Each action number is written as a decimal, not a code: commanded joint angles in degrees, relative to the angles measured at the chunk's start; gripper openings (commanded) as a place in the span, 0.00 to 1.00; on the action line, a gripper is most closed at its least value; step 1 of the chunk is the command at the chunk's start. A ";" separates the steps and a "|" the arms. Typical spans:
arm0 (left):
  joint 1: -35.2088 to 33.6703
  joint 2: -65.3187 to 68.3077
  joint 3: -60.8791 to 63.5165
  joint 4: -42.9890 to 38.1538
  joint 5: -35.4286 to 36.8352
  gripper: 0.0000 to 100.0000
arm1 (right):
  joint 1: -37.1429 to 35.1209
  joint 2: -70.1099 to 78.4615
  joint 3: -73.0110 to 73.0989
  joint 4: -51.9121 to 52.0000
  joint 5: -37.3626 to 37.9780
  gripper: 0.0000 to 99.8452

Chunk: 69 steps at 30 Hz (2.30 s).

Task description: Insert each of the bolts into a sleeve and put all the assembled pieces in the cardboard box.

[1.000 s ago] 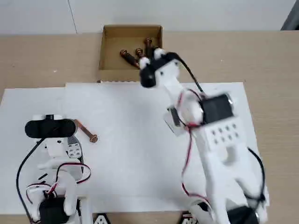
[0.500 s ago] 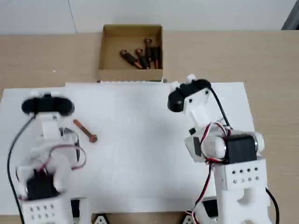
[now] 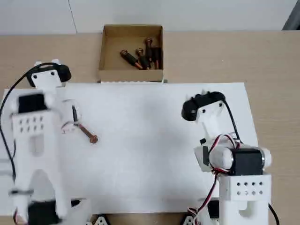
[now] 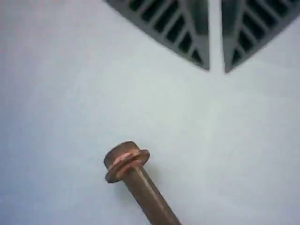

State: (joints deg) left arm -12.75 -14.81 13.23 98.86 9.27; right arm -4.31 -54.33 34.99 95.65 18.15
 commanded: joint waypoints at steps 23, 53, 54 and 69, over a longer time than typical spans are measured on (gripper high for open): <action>0.00 24.09 -8.40 -9.41 7.12 0.14 | 4.09 -1.98 0.70 -1.45 -0.35 0.00; 1.85 28.40 -7.96 -10.90 7.12 0.13 | 4.00 -1.45 1.05 -2.51 -0.35 0.00; 2.02 28.31 -7.96 -10.37 7.12 0.13 | 4.00 -1.45 1.05 -2.59 -0.35 0.00; 2.55 34.29 -4.53 -15.56 7.30 0.08 | 4.00 -1.71 1.32 -2.59 -0.35 0.00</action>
State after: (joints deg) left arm -9.76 18.24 8.48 85.05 16.13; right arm -0.44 -55.56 36.66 94.07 18.15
